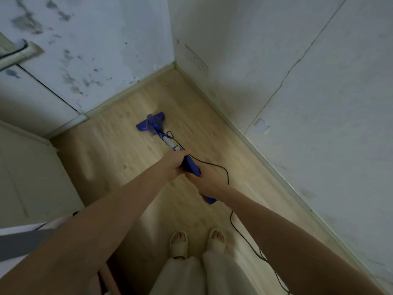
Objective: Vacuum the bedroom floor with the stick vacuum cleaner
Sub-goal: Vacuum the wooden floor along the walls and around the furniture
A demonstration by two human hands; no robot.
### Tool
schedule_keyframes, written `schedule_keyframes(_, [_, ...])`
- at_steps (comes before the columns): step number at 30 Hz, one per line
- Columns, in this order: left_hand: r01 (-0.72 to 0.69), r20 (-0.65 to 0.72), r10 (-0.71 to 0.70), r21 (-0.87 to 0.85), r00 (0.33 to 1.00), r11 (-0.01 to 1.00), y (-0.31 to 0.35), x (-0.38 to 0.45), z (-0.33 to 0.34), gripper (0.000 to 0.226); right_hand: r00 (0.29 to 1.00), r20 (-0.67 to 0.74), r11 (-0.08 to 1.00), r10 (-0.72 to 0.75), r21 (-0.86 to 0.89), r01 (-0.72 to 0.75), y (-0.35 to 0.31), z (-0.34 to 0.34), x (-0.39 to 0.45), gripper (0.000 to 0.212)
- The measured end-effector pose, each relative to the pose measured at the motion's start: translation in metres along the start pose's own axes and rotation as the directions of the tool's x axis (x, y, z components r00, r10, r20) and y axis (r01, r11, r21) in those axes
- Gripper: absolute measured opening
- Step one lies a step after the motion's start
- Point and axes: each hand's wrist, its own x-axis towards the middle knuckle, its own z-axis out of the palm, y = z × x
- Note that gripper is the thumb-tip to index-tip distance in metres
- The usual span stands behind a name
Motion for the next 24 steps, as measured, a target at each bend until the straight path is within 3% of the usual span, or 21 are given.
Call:
schedule_keyframes(7, [0.07, -0.03, -0.069, 0.013, 0.997, 0.997, -0.036, -0.078, 0.031, 0.046, 0.998, 0.058, 1.0, -0.01, -0.01, 0.011, 0.019, -0.019, -0.091, 0.014])
schedule_keyframes(13, [0.015, -0.043, -0.015, -0.015, 0.999, 1.0, -0.073, -0.144, 0.087, 0.042, 0.983, 0.181, 0.987, 0.031, -0.159, -0.002, 0.045, -0.071, -0.155, 0.032])
schedule_keyframes(18, [0.092, -0.052, -0.106, -0.233, 0.993, 0.968, -0.096, -0.182, 0.119, 0.02, 0.965, 0.254, 0.96, 0.061, -0.279, 0.013, 0.056, -0.114, -0.194, 0.038])
schedule_keyframes(21, [0.103, -0.047, -0.128, -0.351, 0.991, 0.931, -0.112, -0.189, 0.121, 0.039, 0.964, 0.261, 0.947, 0.05, -0.318, 0.037, 0.065, -0.108, -0.204, 0.034])
schedule_keyframes(24, [0.065, -0.06, -0.092, -0.346, 0.994, 0.936, -0.124, -0.19, 0.108, 0.045, 0.972, 0.233, 0.955, -0.009, -0.286, 0.077, 0.078, -0.079, -0.202, 0.026])
